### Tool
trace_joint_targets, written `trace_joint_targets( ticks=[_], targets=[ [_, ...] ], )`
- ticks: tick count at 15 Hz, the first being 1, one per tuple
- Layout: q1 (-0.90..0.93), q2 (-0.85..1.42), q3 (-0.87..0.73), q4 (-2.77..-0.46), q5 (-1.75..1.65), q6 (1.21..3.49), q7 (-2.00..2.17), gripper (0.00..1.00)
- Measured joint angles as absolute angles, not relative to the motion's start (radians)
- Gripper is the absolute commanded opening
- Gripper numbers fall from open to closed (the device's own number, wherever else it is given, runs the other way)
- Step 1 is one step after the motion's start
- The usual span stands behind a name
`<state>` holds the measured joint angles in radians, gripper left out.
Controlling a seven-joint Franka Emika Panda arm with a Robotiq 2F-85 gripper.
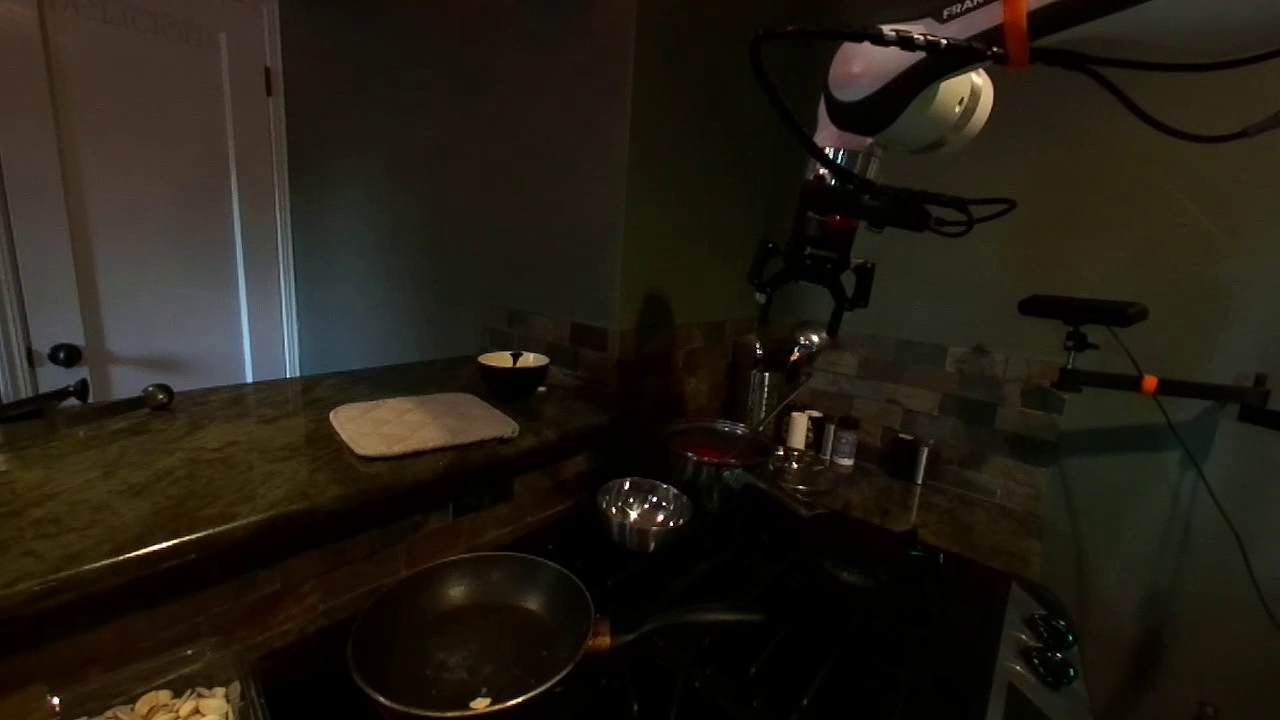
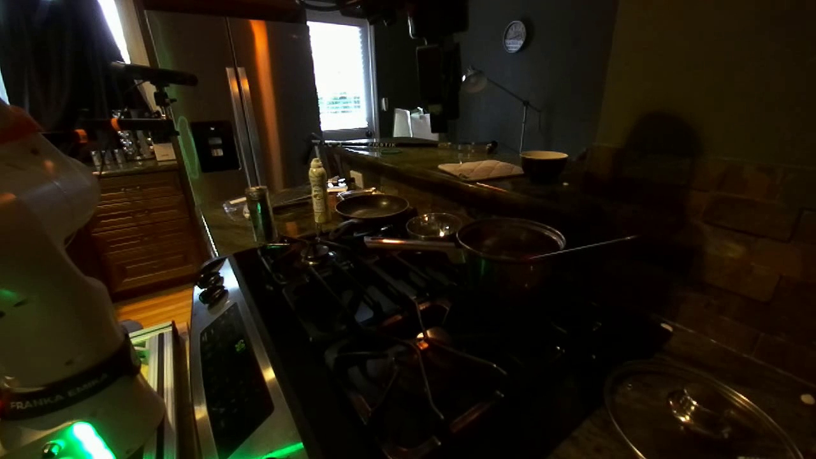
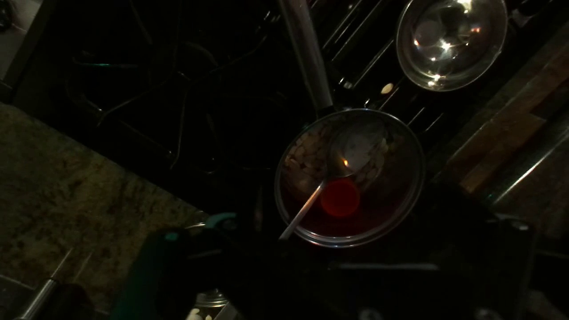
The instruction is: Remove the silver ladle from the pot and put it on the right side of the counter.
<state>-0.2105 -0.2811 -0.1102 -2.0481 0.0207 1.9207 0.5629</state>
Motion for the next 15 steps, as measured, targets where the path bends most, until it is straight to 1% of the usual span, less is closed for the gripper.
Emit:
trace_joint_targets(
  ticks=[7,15],
  targets=[
    [-0.211,-0.281,-0.109,-2.048,0.017,1.922,0.579,1.0],
    [-0.216,-0.21,-0.051,-2.002,-0.111,1.924,1.069,1.0]
  ],
)
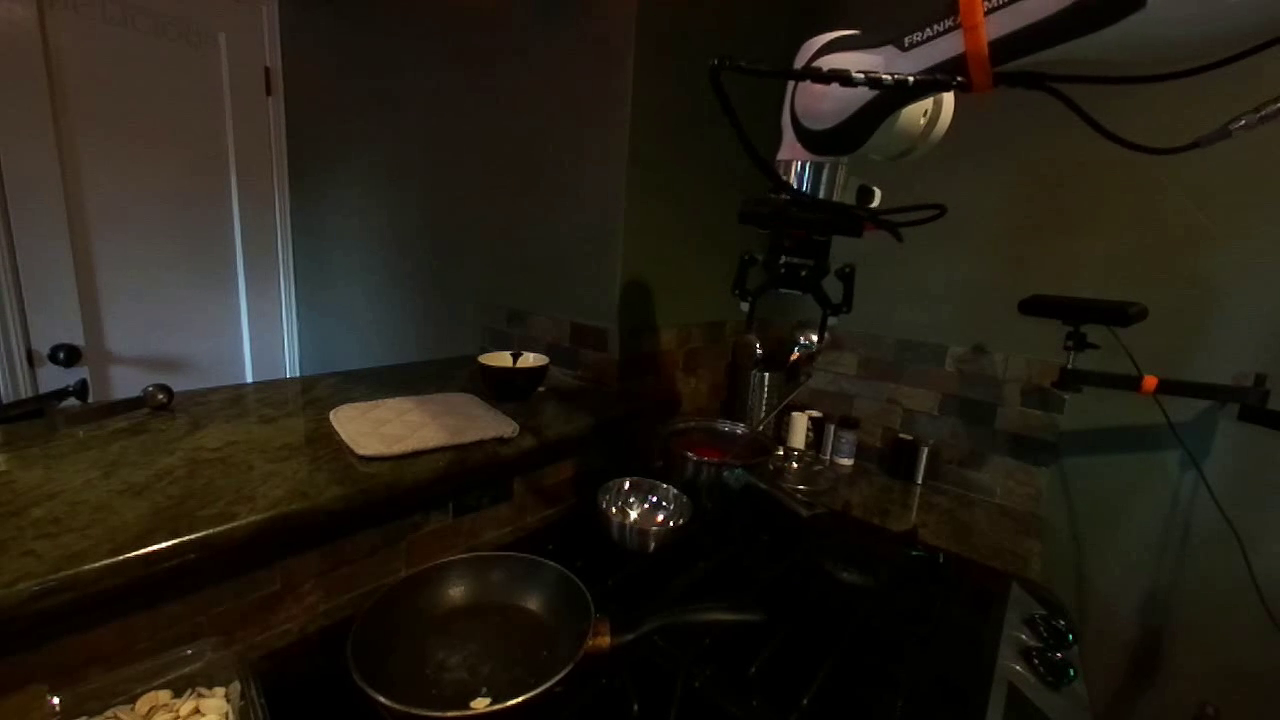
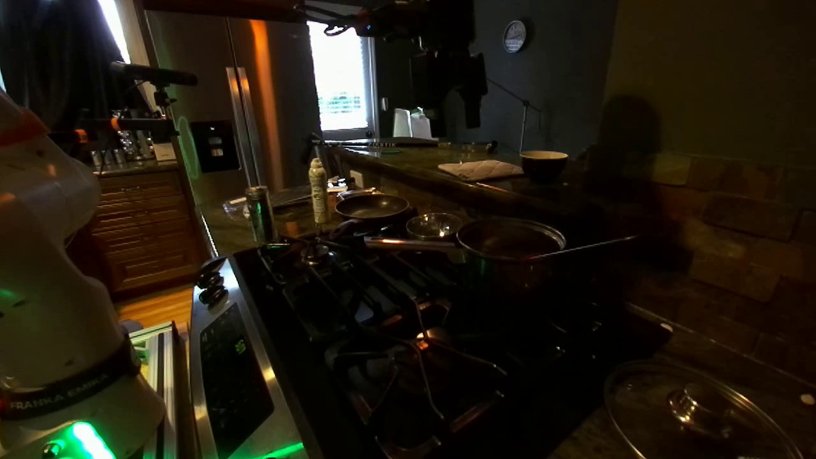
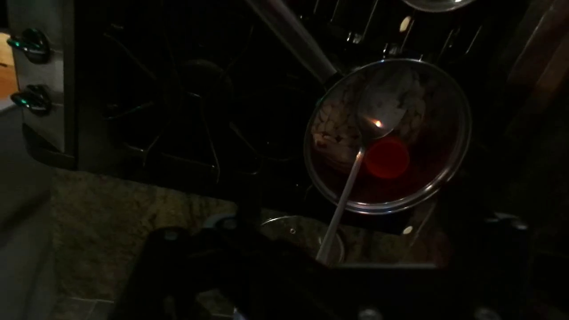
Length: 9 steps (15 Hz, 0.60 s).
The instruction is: Remove the silver ladle from the pot and put it on the right side of the counter.
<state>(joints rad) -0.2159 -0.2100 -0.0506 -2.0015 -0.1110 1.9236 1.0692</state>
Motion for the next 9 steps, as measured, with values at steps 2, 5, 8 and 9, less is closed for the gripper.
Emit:
trace_joint_targets(
  ticks=[2,5,8,9],
  targets=[
    [-0.218,-0.174,-0.057,-1.987,-0.112,1.924,1.167,1.0],
    [-0.219,-0.102,-0.077,-1.954,-0.109,1.924,1.29,1.0],
    [-0.218,-0.019,-0.096,-1.913,-0.099,1.924,1.377,1.0],
    [-0.217,0.007,-0.101,-1.904,-0.095,1.931,1.397,1.0]
  ],
)
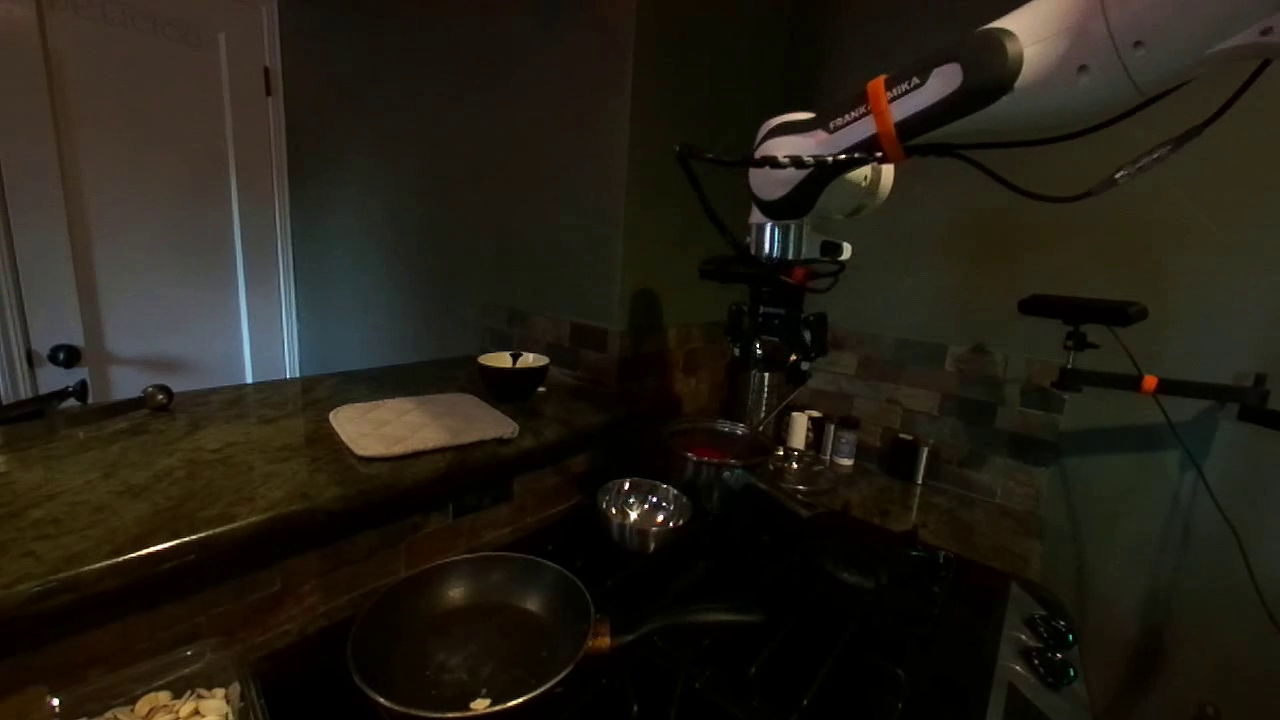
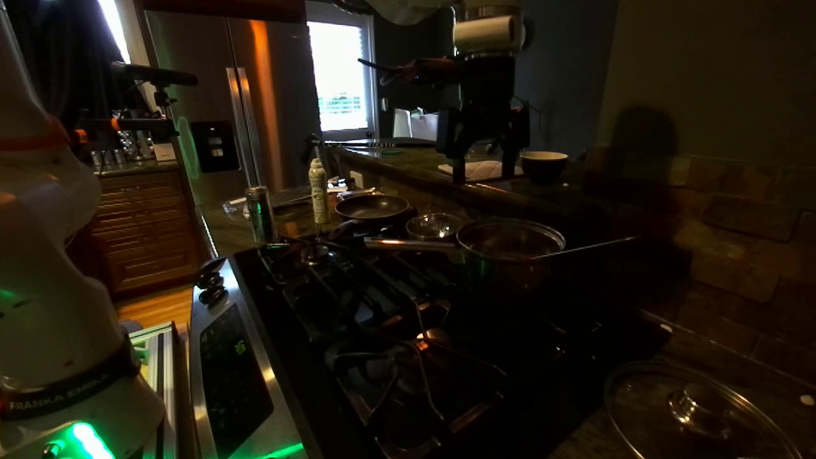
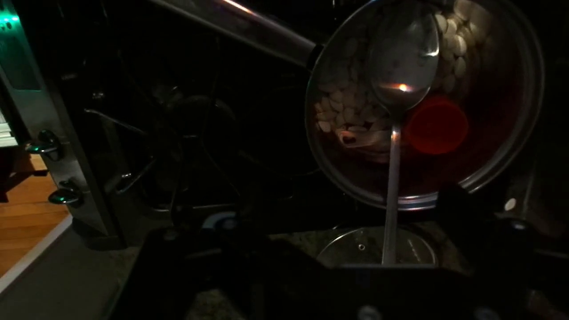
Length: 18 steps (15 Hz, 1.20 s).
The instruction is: Remove the silver ladle from the pot and put it on the right side of the counter.
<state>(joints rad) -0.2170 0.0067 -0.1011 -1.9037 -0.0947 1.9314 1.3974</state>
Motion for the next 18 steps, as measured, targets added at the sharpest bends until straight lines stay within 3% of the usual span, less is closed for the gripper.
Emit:
trace_joint_targets(
  ticks=[8,11,12,13,15,16,18],
  targets=[
    [-0.211,0.158,-0.136,-1.887,-0.041,2.143,1.402,0.99],
    [-0.21,0.187,-0.146,-1.885,-0.019,2.162,1.364,0.84],
    [-0.21,0.193,-0.149,-1.884,-0.011,2.163,1.351,0.85],
    [-0.21,0.198,-0.153,-1.884,-0.005,2.163,1.339,0.76],
    [-0.21,0.204,-0.158,-1.884,0.001,2.163,1.322,0.75],
    [-0.209,0.206,-0.161,-1.884,0.003,2.163,1.313,0.66],
    [-0.209,0.206,-0.165,-1.884,0.004,2.163,1.3,0.62]
  ],
)
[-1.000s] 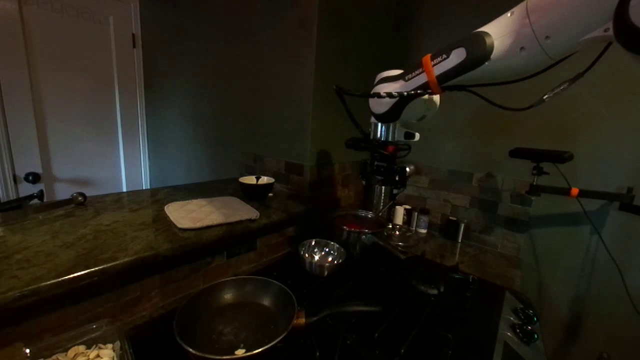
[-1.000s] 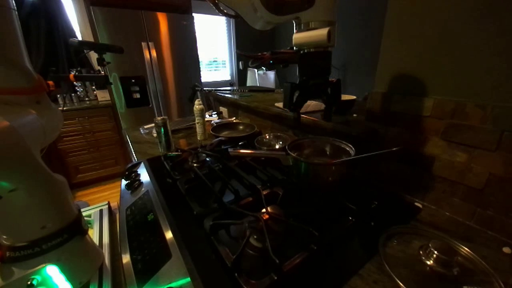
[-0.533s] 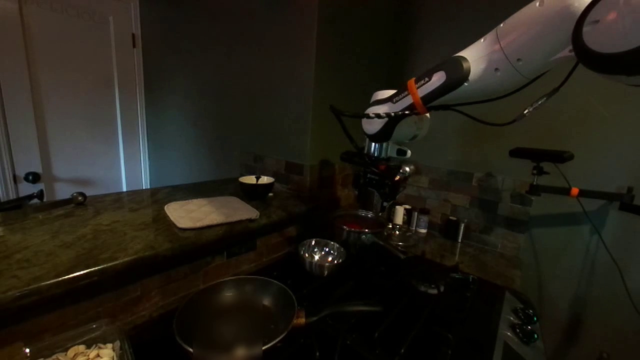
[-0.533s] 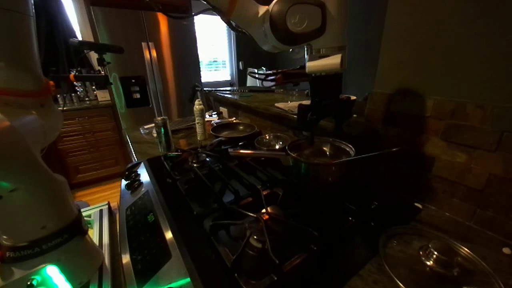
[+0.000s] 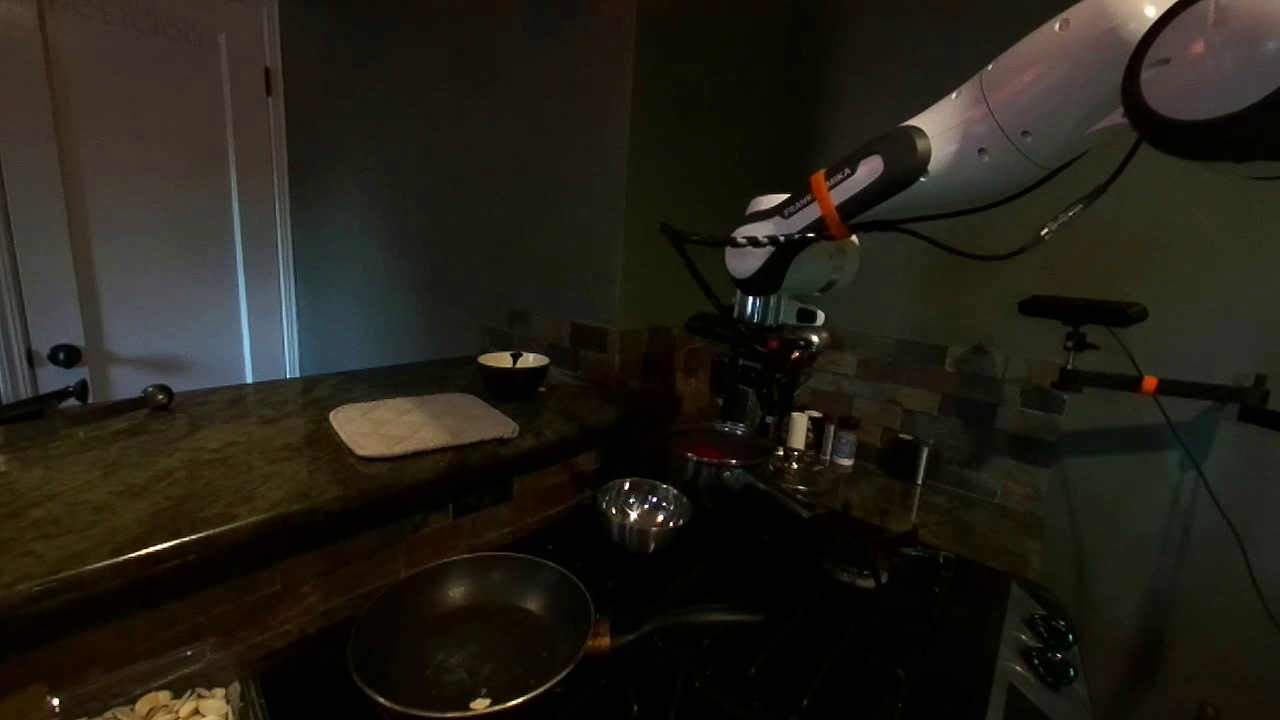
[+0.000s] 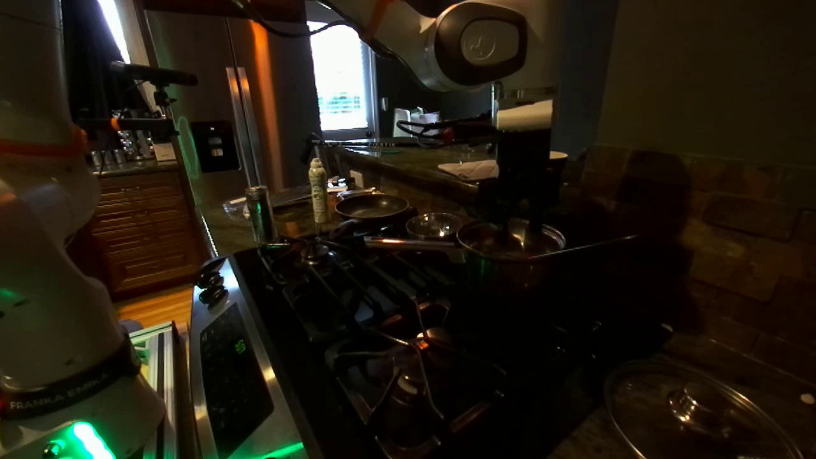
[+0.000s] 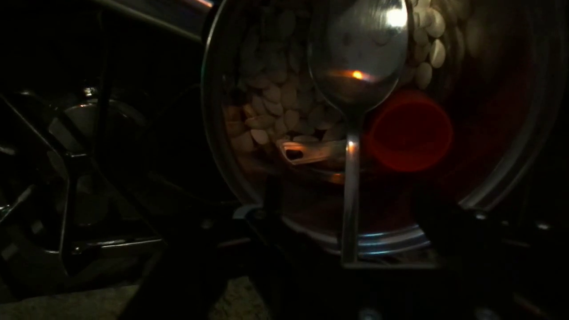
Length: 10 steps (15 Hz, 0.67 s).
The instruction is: Remove the silver ladle from the pot and put it on the right side of the counter.
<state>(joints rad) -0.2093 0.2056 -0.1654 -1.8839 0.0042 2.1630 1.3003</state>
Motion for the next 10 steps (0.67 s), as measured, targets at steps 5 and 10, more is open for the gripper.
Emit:
trace_joint_targets(
  ticks=[5,10],
  targets=[
    [-0.209,0.209,-0.171,-1.884,0.005,2.166,1.276,0.6],
    [-0.203,0.234,-0.171,-1.884,0.005,2.218,1.266,0.57]
  ],
)
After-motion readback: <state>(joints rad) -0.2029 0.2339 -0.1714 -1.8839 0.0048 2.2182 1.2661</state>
